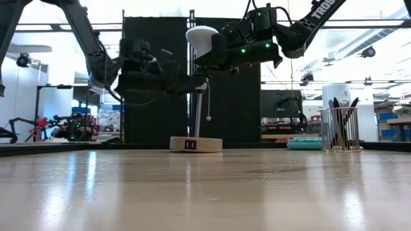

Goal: Screw lightbulb
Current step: Insert the light bulb into the table lamp

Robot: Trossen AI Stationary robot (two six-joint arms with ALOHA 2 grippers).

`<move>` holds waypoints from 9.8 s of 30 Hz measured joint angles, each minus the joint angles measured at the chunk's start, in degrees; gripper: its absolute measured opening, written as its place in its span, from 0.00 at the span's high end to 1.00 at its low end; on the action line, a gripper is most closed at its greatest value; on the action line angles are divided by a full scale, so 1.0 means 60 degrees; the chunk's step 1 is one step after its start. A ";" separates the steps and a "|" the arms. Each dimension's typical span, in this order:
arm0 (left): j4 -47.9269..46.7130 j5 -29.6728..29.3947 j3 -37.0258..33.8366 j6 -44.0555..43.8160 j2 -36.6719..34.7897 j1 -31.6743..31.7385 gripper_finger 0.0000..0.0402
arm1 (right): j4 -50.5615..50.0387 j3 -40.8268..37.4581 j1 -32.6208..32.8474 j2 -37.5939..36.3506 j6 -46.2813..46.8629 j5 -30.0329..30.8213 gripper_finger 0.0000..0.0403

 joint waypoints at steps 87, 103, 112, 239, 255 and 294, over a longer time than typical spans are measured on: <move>-0.1037 -0.4158 0.1578 -0.0332 0.0750 -0.0783 0.66 | -0.0285 0.0122 0.0069 -0.0007 -0.0773 0.1754 0.66; -0.1067 -0.5870 0.1652 0.0185 0.0750 -0.1232 0.66 | -0.0626 0.0176 0.0098 -0.0051 -0.1008 0.2217 0.64; -0.1391 -0.5119 0.1521 0.0512 0.0496 -0.1185 0.48 | -0.0710 0.0166 0.0127 -0.0051 -0.0862 0.2188 0.65; -0.2098 -0.2861 -0.0825 0.0793 -0.3238 0.0067 0.39 | -0.2938 0.1991 -0.0327 0.0637 -0.0625 -0.0339 0.31; -0.3672 -0.2944 -0.0803 0.1405 -0.4262 0.0077 0.39 | -0.2607 0.2044 -0.0306 0.0601 -0.0633 -0.0333 0.27; -0.6911 -0.2799 0.1563 0.2942 -0.3574 0.0302 0.39 | -0.3225 0.2490 -0.0288 0.0428 -0.1006 -0.0443 0.26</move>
